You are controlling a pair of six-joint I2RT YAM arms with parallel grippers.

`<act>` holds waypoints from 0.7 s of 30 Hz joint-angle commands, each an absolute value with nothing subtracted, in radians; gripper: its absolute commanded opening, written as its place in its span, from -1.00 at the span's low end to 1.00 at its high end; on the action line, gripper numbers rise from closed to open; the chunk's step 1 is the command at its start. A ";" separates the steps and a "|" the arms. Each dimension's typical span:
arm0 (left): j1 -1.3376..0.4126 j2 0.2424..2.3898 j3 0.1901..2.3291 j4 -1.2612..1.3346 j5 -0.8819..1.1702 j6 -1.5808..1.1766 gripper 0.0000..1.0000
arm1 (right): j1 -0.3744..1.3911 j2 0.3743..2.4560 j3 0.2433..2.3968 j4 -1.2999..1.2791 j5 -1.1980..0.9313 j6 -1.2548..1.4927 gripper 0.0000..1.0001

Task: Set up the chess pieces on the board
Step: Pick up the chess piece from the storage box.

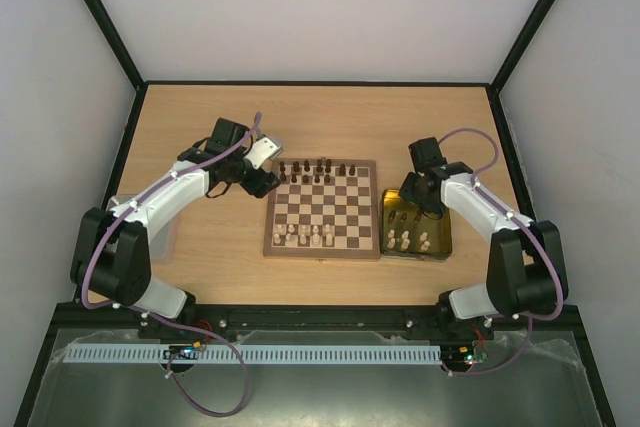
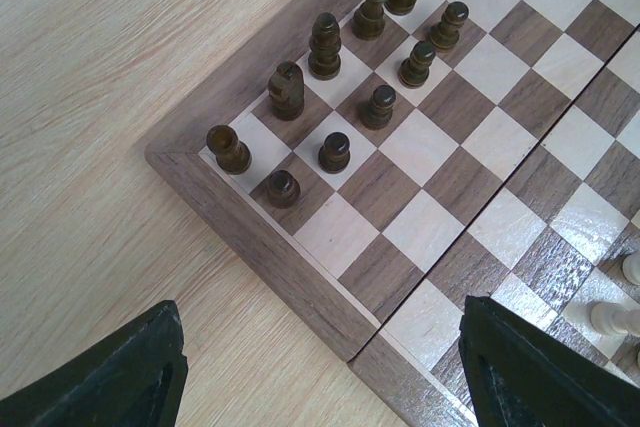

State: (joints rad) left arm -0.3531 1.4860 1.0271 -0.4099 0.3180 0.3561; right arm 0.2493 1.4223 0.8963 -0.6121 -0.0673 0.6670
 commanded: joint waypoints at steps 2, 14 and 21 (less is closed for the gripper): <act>-0.354 1.458 1.032 -0.422 0.342 0.364 0.51 | 0.217 1.390 0.862 -0.587 -0.091 0.666 -0.30; -0.354 1.459 1.035 -0.420 0.338 0.361 0.51 | 0.185 1.383 0.856 -0.614 -0.066 0.647 -0.30; -0.354 1.438 1.032 -0.402 0.318 0.354 0.51 | 0.167 1.386 0.824 -0.593 -0.077 0.649 -0.29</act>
